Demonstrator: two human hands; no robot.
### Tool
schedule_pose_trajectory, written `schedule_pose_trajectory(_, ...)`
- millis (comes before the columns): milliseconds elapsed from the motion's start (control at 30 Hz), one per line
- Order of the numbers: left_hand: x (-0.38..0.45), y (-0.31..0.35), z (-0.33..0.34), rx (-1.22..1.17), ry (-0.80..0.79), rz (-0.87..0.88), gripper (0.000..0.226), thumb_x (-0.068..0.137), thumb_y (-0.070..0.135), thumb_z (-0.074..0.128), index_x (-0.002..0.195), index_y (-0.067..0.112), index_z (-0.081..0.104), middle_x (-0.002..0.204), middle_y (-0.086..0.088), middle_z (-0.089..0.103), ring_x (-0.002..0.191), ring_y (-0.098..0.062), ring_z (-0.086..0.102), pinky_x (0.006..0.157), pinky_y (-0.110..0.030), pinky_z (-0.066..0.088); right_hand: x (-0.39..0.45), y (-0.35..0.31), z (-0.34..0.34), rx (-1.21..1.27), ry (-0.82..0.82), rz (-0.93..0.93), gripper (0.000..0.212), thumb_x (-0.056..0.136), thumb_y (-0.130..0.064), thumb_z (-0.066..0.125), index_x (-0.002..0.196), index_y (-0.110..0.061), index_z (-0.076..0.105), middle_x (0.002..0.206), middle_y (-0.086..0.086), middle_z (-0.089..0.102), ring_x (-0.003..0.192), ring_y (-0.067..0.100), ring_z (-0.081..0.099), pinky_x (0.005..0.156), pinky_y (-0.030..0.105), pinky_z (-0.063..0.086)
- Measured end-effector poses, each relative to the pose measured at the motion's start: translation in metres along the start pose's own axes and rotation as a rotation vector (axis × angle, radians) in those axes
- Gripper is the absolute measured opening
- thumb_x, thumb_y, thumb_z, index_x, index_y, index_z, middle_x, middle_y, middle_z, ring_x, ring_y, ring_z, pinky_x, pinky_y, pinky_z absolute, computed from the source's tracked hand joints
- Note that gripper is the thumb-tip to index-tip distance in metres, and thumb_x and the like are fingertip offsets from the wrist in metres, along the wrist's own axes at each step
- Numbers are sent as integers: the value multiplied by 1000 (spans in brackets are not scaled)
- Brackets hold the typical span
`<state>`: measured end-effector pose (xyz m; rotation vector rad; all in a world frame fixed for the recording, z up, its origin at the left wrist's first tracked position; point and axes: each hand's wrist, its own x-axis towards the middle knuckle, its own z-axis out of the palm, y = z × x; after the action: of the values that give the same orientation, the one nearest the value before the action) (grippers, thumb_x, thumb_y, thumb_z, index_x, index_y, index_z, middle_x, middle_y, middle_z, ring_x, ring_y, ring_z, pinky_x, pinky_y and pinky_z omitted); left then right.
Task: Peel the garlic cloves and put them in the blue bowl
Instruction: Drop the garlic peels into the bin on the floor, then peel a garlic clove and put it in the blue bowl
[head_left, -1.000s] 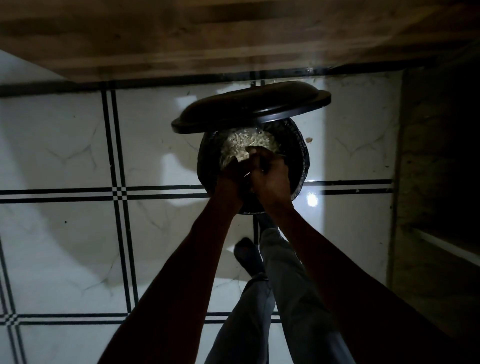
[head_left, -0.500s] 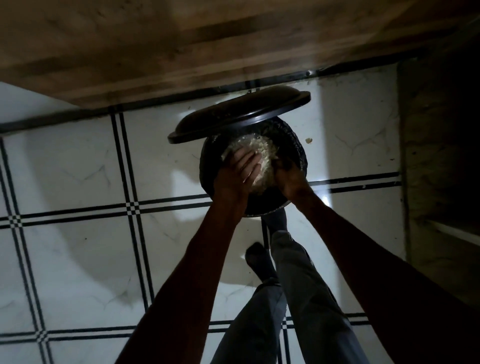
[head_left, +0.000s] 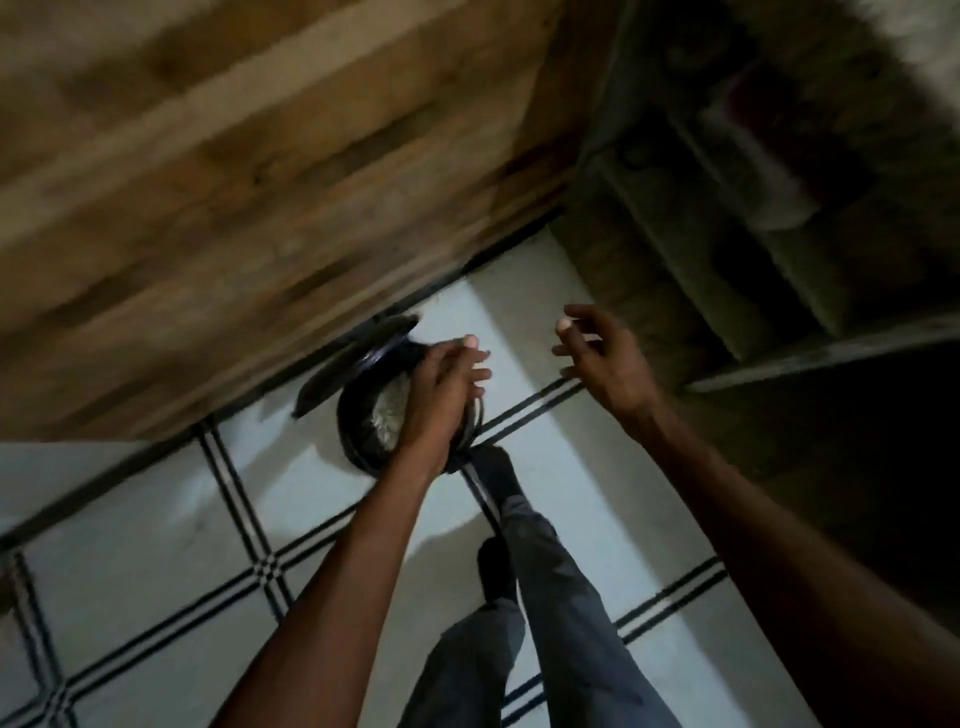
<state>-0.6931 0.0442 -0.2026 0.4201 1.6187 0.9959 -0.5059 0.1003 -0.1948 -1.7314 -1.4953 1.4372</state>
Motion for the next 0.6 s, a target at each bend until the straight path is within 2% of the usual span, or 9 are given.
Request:
schedule_pose_trajectory(100, -54, 53, 58, 133, -147, 169, 10, 104, 27, 64, 109, 20, 68, 108, -6, 74, 92, -18, 74, 71, -26, 56, -72, -30, -103, -16, 140, -11, 40, 109, -40, 53, 140, -17, 57, 120, -3, 66, 102, 7, 68, 84, 25, 59)
schedule_pose_trajectory(167, -96, 81, 112, 221, -290, 270, 4, 104, 28, 64, 107, 27, 67, 108, -3, 74, 93, -16, 74, 73, -26, 57, -123, -36, -173, -31, 299, -38, 37, 108, -41, 55, 137, -20, 61, 122, -4, 68, 107, 5, 66, 88, 24, 56)
schedule_pose_trajectory(267, -160, 104, 200, 335, -511, 387, 10, 104, 24, 63, 113, 21, 67, 106, -2, 74, 91, -9, 74, 75, -24, 60, -193, -28, -266, 27, 525, -9, 37, 106, -43, 59, 135, -21, 63, 119, -1, 72, 109, 11, 69, 92, 33, 60)
schedule_pose_trajectory(333, -198, 107, 259, 390, -648, 448, 14, 104, 18, 63, 116, 13, 66, 100, -1, 73, 82, -5, 73, 68, -21, 57, -239, -18, -316, 62, 665, 32, 36, 104, -44, 60, 133, -22, 65, 116, -2, 73, 105, 12, 72, 89, 36, 62)
schedule_pose_trajectory(433, -251, 100, 351, 490, -810, 517, 7, 102, 15, 65, 109, 17, 67, 95, 3, 73, 75, -2, 72, 65, -22, 55, -304, 6, -384, 114, 869, 77, 33, 103, -46, 62, 128, -25, 66, 111, -4, 74, 102, 10, 74, 79, 34, 65)
schedule_pose_trajectory(533, -299, 85, 435, 599, -951, 633, 6, 103, 14, 65, 105, 19, 67, 94, 5, 71, 78, -8, 73, 69, -29, 60, -354, 45, -441, 147, 1024, 125, 26, 102, -42, 64, 121, -25, 69, 102, -5, 75, 95, 10, 74, 80, 45, 65)
schedule_pose_trajectory(600, -323, 69, 483, 705, -1007, 685, 5, 102, 16, 65, 106, 16, 69, 94, 3, 72, 84, -15, 75, 74, -35, 61, -382, 73, -470, 167, 1084, 168, 20, 101, -40, 65, 116, -29, 70, 99, -7, 75, 93, 10, 74, 81, 45, 65)
